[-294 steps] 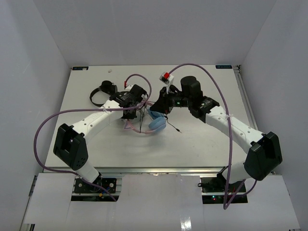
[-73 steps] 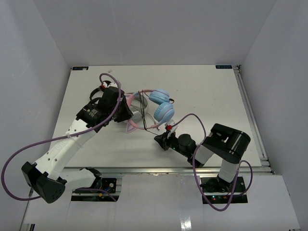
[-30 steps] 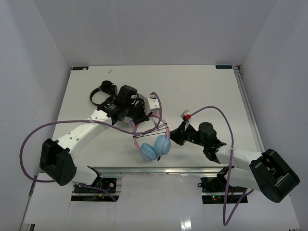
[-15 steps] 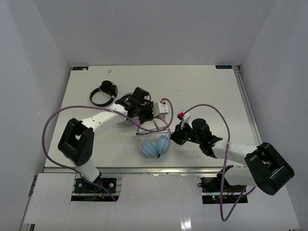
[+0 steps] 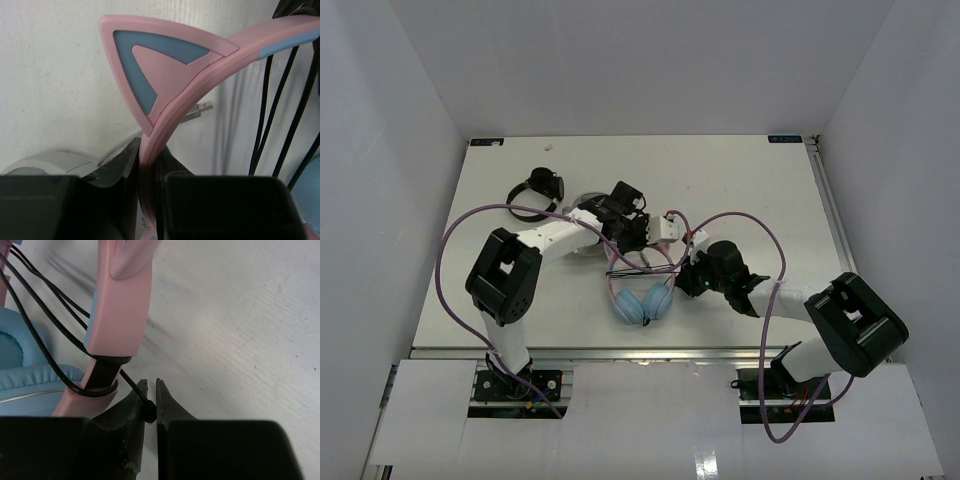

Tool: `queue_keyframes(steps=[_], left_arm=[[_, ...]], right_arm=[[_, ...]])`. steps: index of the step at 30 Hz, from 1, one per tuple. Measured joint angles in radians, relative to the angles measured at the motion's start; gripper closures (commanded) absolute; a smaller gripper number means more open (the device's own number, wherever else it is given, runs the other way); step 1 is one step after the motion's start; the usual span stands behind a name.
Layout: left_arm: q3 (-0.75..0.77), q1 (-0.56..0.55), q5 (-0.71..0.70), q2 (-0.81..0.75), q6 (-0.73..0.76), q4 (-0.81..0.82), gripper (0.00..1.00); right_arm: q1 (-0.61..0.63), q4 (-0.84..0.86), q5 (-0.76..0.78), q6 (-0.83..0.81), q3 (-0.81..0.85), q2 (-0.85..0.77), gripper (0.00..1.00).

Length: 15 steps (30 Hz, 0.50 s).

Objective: Wrap the headphones

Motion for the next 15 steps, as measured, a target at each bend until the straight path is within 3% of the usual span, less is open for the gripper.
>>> queue_keyframes(steps=[15], left_arm=[[0.102,-0.042,-0.083,0.101,-0.001,-0.034,0.78]], right_arm=[[-0.053,0.025,0.035,0.015,0.000,0.044,0.79]])
